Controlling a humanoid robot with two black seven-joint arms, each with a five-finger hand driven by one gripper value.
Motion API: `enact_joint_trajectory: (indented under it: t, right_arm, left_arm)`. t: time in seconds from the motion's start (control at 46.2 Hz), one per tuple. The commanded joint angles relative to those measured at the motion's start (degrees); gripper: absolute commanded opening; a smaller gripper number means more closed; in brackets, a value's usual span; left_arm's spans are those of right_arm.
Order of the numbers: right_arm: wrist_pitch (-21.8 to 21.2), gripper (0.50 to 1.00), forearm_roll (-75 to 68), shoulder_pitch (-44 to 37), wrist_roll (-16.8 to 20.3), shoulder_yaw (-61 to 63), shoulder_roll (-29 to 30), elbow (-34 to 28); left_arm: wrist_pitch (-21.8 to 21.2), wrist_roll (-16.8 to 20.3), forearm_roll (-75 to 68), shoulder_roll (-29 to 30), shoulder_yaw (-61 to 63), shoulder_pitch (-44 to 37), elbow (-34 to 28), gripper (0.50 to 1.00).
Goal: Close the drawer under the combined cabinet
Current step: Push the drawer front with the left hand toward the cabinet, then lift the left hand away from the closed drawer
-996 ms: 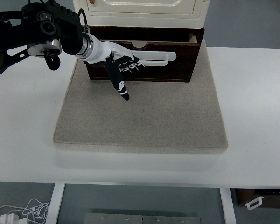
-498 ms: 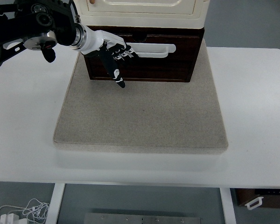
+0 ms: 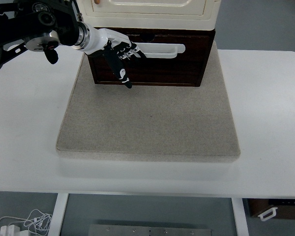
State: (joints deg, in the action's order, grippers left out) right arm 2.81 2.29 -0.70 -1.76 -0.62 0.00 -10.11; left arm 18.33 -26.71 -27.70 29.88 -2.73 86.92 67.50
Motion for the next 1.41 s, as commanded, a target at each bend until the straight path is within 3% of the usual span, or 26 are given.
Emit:
enact_joint_trajectory:
  t: [0.0,0.411,0.476,0.584,0.693,0.866,1.385]
  right_arm:
    - [0.0,0.952,0.0,0.0,0.0,0.0,0.0,0.0]
    - [0.0,0.952,0.0,0.0,0.0,0.0,0.0,0.0]
    - [0.0,0.952,0.0,0.0,0.0,0.0,0.0,0.0]
    - [0.0,0.952,0.0,0.0,0.0,0.0,0.0,0.0]
    - [0.0,0.952,0.0,0.0,0.0,0.0,0.0,0.0]
    - [0.0,0.952,0.0,0.0,0.0,0.0,0.0,0.0]
    - [0.0,0.952,0.0,0.0,0.0,0.0,0.0,0.0]
  left_arm:
    - [-0.31,0.08,0.01,0.09,0.01,0.0,-0.09,1.0]
    - [-0.75,0.96,0.1,0.09,-0.87,-0.17,0.09,1.0]
    - [0.65,1.22,0.45,0.09,-2.36,-0.44,0.35,1.0]
    - [6.62,1.84,0.8,0.18,-6.4,-0.97,0.35,1.0]
    - [11.37,4.73,0.8,0.27,-10.8,-1.76,0.35,1.0]
    - [14.54,10.1,1.59,0.27,-17.74,-2.98,0.18,1.0]
    - [14.02,21.43,6.42,-0.96,-42.87,-10.55,-3.86,1.0]
